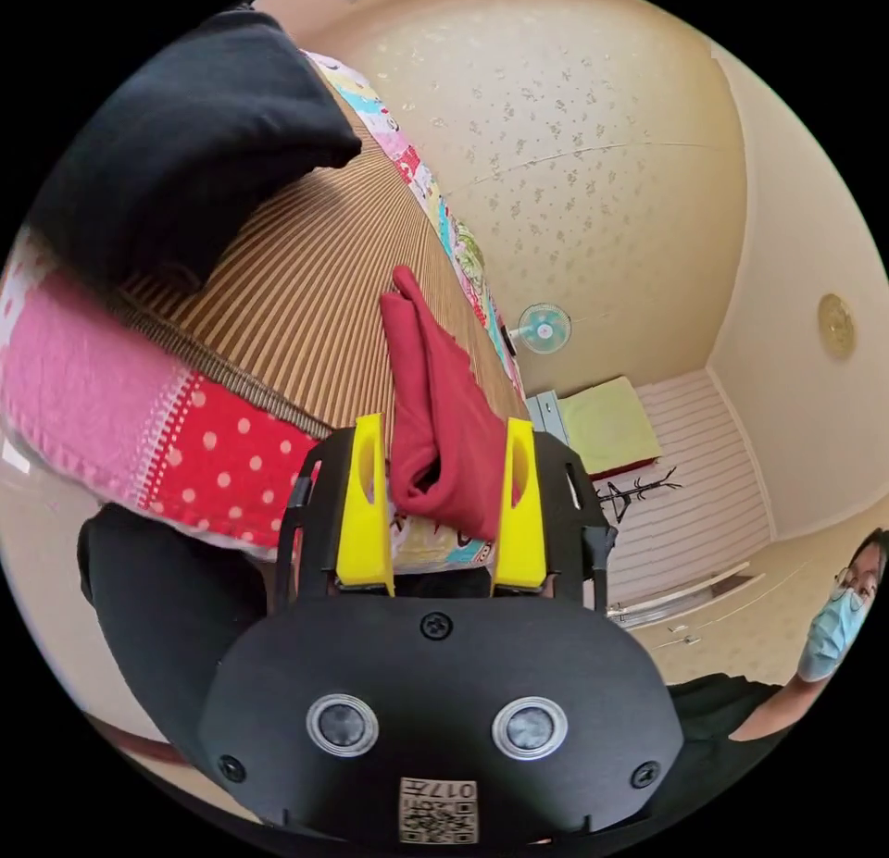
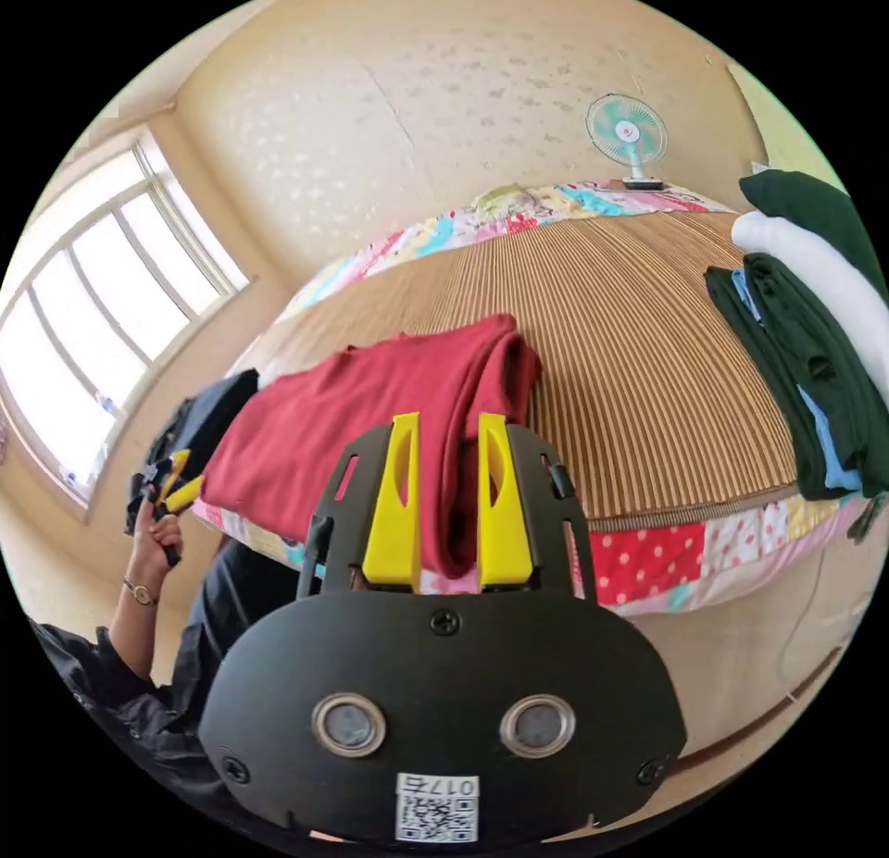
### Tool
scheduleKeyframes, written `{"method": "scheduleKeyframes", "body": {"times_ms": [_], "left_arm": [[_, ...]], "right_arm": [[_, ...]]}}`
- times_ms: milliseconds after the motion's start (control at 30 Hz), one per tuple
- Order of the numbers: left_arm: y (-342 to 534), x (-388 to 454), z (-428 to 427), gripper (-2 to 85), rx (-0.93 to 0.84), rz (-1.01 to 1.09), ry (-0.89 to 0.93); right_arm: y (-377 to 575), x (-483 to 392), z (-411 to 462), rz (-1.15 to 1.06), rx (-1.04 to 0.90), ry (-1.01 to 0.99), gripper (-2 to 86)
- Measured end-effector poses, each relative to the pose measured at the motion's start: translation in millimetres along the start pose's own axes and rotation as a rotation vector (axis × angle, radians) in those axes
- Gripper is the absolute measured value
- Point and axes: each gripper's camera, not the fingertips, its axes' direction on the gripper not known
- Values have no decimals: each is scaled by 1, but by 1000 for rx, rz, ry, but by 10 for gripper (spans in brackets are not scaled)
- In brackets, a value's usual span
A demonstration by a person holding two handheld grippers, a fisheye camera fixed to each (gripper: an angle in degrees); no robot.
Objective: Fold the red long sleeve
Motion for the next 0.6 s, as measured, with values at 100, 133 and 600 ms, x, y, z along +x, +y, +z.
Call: {"method": "scheduleKeyframes", "body": {"times_ms": [100,133,600], "left_arm": [[46,4,0,173,65,-36,-67],[58,11,4,171,70,-31,-86],[62,148,96,52,2,253,-118]], "right_arm": [[32,-26,38,-122,-83,256,42],[40,-35,40,-124,-42,285,30],[-55,-183,-23,-228,-43,-217,158]]}}
